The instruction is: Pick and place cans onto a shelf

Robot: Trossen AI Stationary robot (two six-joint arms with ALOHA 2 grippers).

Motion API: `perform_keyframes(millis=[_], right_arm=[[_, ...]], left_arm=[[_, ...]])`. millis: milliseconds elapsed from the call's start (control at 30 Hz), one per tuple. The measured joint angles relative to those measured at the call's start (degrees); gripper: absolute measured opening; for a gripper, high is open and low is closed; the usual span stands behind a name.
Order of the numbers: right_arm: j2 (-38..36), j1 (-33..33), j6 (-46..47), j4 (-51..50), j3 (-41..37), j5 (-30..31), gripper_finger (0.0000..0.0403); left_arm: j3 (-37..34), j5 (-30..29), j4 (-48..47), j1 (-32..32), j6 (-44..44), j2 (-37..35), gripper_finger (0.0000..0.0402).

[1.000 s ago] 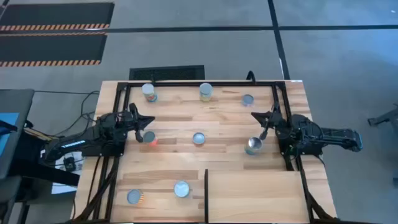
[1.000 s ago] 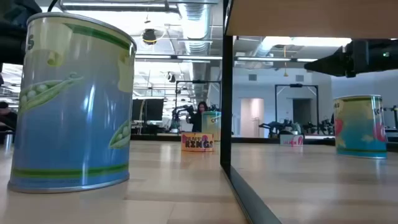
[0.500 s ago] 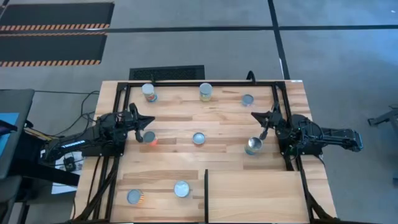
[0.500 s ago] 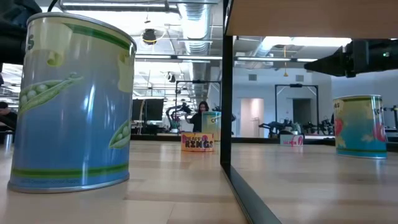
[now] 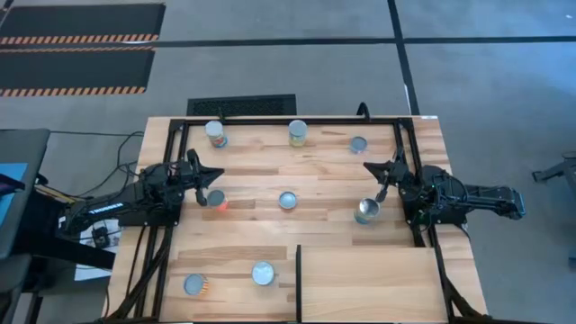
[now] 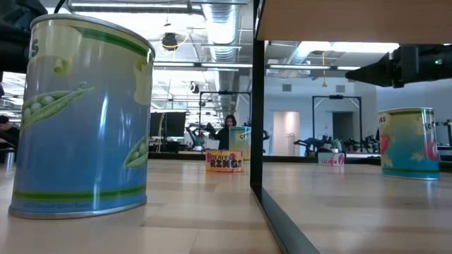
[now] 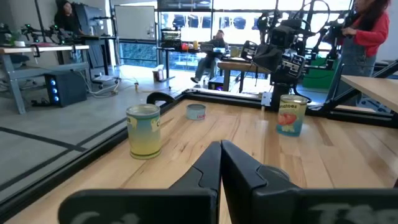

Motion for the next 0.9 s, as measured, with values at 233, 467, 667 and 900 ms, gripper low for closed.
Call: perform_keyframes(millis=[233,467,667,900], right_arm=[[0.01,-0.01,0.0,-0.01,-0.01,0.0,0.0033],[0.02,-0.01,0.0,0.0,-0.01,0.0,0.0033],[0.02,-0.01,0.05,1.18,-0.01,0.01,0.0033],[0.02,0.0,6.1,11.98,-0.03,0.01,0.0033]], left_arm=[[0.01,0.01,0.0,0.01,-0.01,0.0,0.0],[0.0,0.0,0.0,0.01,-0.02,-0.01,0.0],[0.0,0.01,0.01,0.0,-0.01,0.01,0.0],[0.0,0.01,0.0,0.01,-0.01,0.0,0.0]])
